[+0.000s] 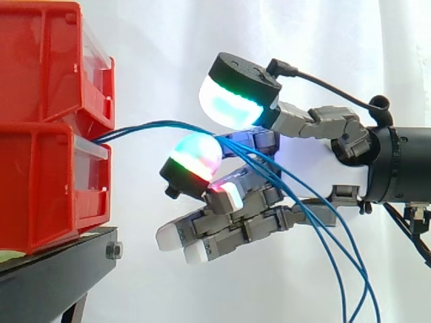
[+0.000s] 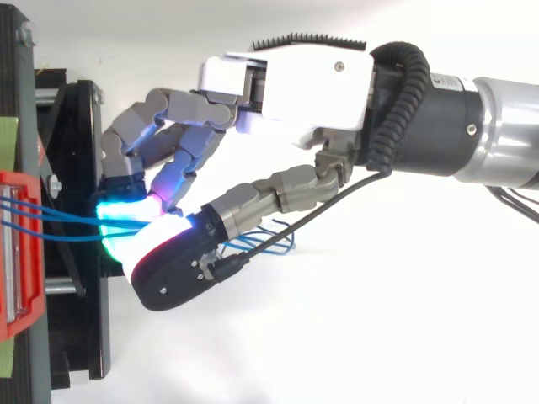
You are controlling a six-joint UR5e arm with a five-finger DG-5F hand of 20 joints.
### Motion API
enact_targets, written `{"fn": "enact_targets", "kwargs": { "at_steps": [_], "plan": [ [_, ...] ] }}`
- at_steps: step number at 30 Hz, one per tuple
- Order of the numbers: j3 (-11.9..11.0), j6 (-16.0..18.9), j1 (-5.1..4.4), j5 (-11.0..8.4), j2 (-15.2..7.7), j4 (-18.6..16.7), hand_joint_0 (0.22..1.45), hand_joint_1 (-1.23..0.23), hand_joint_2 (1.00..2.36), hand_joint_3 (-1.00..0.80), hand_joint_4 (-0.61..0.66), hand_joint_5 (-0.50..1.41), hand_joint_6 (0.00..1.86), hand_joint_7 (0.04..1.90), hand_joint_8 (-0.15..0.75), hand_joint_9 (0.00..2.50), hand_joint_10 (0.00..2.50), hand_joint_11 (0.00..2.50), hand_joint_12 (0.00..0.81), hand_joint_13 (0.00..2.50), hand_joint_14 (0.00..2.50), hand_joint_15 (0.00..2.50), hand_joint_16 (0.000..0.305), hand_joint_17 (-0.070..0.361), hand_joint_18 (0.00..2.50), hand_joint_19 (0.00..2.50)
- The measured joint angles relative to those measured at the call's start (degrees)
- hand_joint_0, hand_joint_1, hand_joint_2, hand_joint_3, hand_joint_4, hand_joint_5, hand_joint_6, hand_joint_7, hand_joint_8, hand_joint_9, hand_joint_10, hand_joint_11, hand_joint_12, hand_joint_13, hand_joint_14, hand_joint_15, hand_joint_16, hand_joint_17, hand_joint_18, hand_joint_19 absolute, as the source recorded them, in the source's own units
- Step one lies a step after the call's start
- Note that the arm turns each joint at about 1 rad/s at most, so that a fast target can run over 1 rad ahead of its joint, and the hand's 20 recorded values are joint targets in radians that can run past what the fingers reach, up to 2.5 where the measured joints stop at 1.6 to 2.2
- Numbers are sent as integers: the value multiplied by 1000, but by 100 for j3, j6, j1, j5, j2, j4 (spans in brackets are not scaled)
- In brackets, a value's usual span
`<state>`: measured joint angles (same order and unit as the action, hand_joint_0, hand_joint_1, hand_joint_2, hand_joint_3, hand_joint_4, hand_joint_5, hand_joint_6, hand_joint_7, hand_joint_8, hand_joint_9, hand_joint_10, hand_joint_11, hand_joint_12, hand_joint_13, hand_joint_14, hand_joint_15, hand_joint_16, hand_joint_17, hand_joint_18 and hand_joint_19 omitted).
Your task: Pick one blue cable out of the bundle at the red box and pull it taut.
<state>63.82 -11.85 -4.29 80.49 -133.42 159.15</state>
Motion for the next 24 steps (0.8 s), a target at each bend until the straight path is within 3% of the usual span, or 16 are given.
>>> {"fn": "enact_targets", "kwargs": {
  "at_steps": [10,13,17,19,20,24],
  "plan": [
    [-1,1,11,-3,6,2,610,-801,1012,-242,173,-117,916,1037,435,1113,12,1034,469,636,10,267,59,132,545,251],
    [-1,-1,13,-1,4,-1,632,-853,1013,-260,142,-125,918,1048,415,1079,15,1037,455,621,11,275,56,125,530,257],
    [-1,-6,12,1,5,-4,661,-898,1000,-497,179,-138,913,1001,399,1043,14,1040,450,602,12,276,55,125,526,247],
    [0,-11,16,-1,3,-1,571,-854,1000,-500,194,-137,911,989,397,1040,15,1033,453,589,11,276,57,128,518,271],
    [0,-13,20,-4,2,0,519,-752,1000,-500,194,-134,906,980,411,1059,14,1025,463,596,11,282,59,133,523,277],
    [0,-18,43,-19,2,8,515,-536,1000,-500,182,-119,882,1009,416,1108,15,997,465,588,12,267,59,134,505,289]
  ]
}}
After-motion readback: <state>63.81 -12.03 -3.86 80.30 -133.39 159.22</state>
